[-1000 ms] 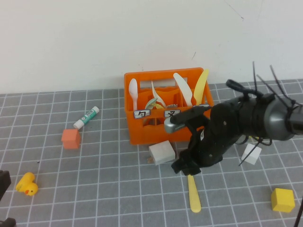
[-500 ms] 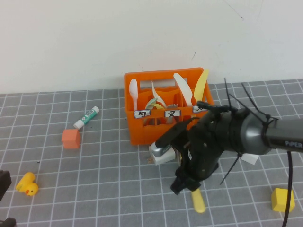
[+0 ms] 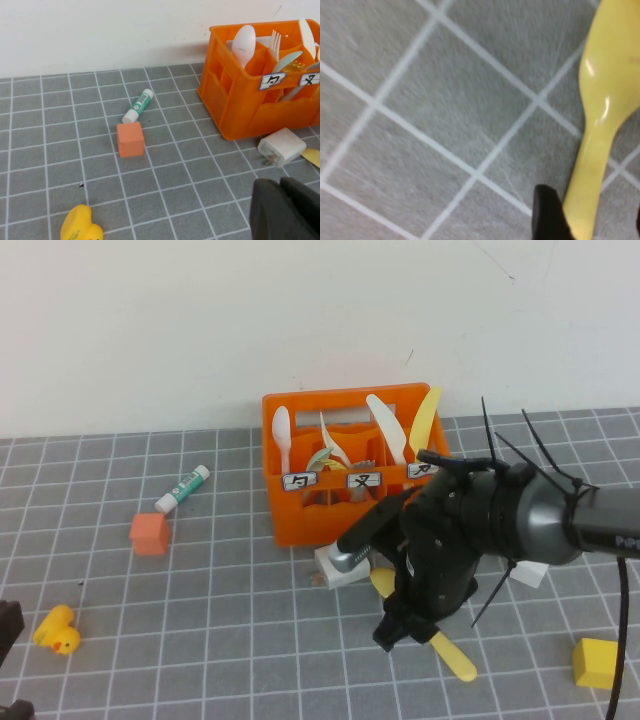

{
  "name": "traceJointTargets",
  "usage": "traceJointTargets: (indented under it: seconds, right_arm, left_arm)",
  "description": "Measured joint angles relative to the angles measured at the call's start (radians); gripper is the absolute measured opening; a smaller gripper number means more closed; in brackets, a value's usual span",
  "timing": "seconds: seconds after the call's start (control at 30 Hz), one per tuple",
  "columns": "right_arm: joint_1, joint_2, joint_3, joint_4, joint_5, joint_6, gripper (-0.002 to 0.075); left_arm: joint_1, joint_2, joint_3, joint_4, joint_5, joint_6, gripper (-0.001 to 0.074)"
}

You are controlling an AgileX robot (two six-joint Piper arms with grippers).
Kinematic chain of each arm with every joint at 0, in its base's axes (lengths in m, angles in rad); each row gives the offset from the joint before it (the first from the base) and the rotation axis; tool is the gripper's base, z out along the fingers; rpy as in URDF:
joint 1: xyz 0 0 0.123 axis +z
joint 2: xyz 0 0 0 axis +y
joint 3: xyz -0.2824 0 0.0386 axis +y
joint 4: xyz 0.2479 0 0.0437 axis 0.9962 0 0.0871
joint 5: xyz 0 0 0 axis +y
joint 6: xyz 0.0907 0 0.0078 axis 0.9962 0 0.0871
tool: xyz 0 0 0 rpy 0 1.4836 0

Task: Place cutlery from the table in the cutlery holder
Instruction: Pick up the spoon

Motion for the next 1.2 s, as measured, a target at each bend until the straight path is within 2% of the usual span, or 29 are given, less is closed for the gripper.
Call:
traceJointTargets:
  seconds: [0.23,0.47,1.0,1.1,1.2]
  right_arm:
    - [-0.044,-0.005,-0.016,0.062,-0.017,-0.042,0.0356]
    - [-0.072,-0.005,-0.016,0.227,-0.002,-0.231,0.0356]
    - [-0.072,0.027,-0.016,0.221,-0.053,-0.295,0.0347]
    - [-0.072,0.042,-0.027,0.209,-0.046,-0.295,0.0328]
    - [-0.072,0.045,-0.030,0.207,-0.042,-0.295,0.0271]
  left_arm:
    - [0.000,0.000,0.000,-0.002,0.000,0.000,0.0000]
    - [0.000,0.000,0.000,-0.002,0.000,0.000,0.0000]
    - [0.000,0.000,0.000,-0.002,0.000,0.002,0.0000]
    - [0.000,0.000,0.000,-0.002,0.000,0.002,0.0000]
    - [0.000,0.000,0.000,-0.002,0.000,0.002,0.0000]
